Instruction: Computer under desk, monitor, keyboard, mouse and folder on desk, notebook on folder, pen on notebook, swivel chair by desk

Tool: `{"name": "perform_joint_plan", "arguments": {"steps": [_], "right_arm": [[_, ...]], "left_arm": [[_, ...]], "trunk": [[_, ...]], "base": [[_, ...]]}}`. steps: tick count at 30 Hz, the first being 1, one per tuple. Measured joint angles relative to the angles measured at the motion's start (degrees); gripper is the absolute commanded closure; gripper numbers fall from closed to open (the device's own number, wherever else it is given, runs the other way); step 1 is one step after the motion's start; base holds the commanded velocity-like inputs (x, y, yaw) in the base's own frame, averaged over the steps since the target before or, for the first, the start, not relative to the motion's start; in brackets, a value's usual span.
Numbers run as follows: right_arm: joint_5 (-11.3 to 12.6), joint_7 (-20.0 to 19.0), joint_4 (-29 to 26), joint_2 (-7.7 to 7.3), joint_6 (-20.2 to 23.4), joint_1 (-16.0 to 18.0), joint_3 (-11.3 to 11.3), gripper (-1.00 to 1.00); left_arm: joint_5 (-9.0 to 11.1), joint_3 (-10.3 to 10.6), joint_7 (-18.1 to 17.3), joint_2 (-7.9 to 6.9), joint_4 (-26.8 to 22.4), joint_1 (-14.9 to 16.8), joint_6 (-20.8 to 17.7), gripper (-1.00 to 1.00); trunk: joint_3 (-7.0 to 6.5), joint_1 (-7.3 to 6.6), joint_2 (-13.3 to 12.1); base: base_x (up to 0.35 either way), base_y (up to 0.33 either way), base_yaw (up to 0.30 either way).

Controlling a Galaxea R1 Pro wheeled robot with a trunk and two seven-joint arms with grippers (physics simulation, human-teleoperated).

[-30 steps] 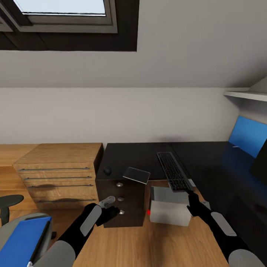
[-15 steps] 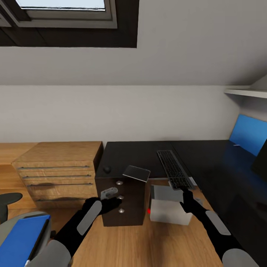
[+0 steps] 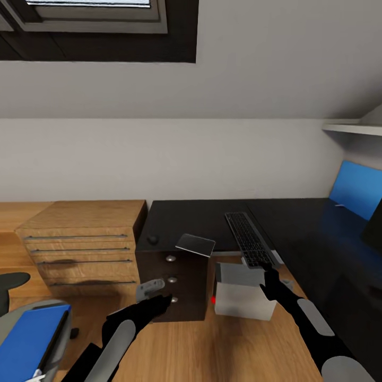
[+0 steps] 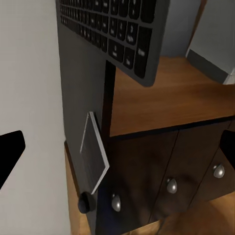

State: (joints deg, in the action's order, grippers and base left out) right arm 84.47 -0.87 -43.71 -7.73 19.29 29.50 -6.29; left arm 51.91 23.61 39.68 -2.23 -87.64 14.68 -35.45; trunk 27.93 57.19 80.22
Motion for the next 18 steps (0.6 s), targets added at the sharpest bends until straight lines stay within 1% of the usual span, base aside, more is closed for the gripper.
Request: {"name": "perform_joint_plan", "arguments": {"steps": [4,15,18], "right_arm": [[-0.08,-0.01,-0.09,-0.22,0.00,-0.01,-0.04,-1.00],[-0.48,0.01,-0.58,-0.58,-0.01,-0.01,-0.06,-1.00],[-0.52,0.03,-0.55,-0.90,-0.01,-0.01,-0.06,-1.00]], "left_arm": [[0.02,0.07,0.58,0.06,-0.02,-0.51,0.00,-1.00],[-0.05,0.34,0.86,0.12,0.00,-0.67,0.11,-1.00],[0.04,0.35,0.92,0.15,0.02,-0.68,0.10,-1.00]], "trunk": [[0.72,0.88,1.60],[2.69,3.30,6.02],[3.23,3.95,7.22]], "base": [[0.000,0.000,0.000],[0.000,0.000,0.000],[0.000,0.000,0.000]]}}
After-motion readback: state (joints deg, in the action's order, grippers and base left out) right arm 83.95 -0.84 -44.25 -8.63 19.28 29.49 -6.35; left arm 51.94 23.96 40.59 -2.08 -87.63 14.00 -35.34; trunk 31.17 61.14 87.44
